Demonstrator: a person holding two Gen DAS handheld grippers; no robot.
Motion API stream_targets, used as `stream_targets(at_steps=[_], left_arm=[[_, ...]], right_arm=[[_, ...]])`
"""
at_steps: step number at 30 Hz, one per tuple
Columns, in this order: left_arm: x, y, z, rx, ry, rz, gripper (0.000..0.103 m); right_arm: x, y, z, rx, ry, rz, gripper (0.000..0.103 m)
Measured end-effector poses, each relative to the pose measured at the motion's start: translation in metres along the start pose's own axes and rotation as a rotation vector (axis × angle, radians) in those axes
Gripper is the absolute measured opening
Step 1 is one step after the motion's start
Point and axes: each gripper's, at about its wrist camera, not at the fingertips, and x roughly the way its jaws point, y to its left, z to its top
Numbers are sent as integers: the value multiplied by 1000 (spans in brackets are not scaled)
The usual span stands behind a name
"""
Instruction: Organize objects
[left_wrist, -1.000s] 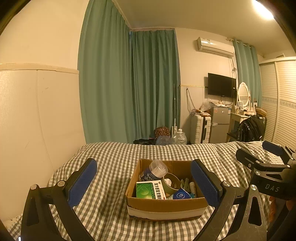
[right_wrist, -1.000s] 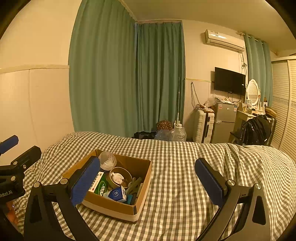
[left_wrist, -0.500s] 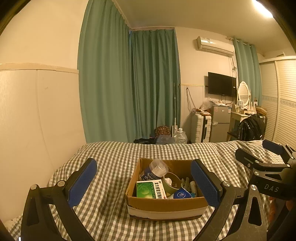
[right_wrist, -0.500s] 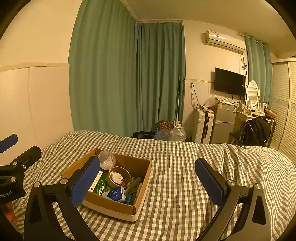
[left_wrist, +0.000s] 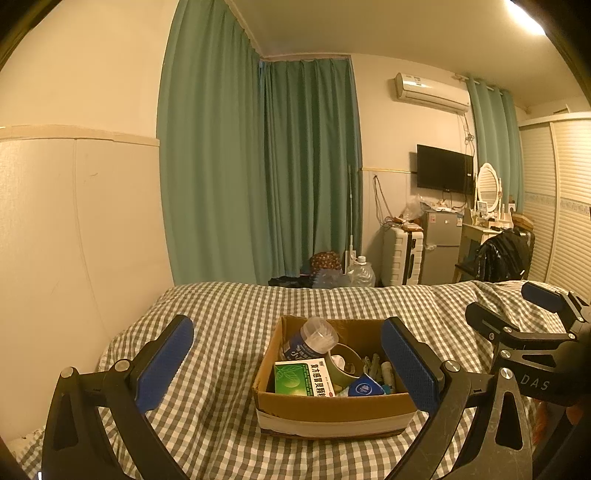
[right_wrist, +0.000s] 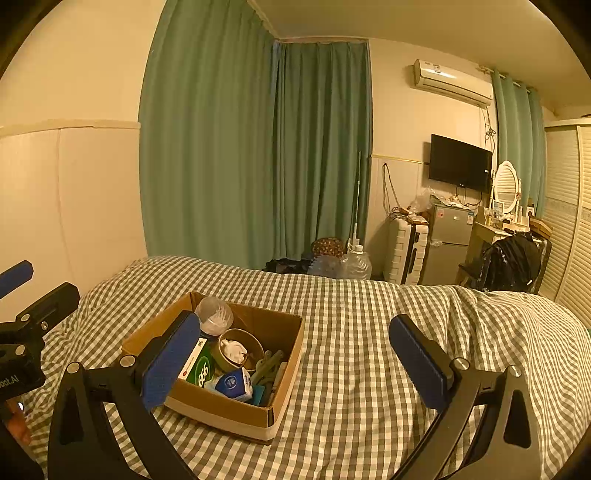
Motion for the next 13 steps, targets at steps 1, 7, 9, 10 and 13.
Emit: stream_targets(at_steps=[1,7,9,10,13], left_arm=[[0,0,0,0,0,0,103],[1,0,0,3,3,0,103],[1,0,0,2,3,1,103],[0,0,-1,2,2,4,103],[1,0,-1,4,1,9,103]], right_arm=[[0,1,0,0,0,0,103],[1,1,-1,0,0,-1,103],[1,1,-1,-1,3,1,103],[1,1,-2,-1,4,2,103],[2,2,-2,-5,9,2,103]])
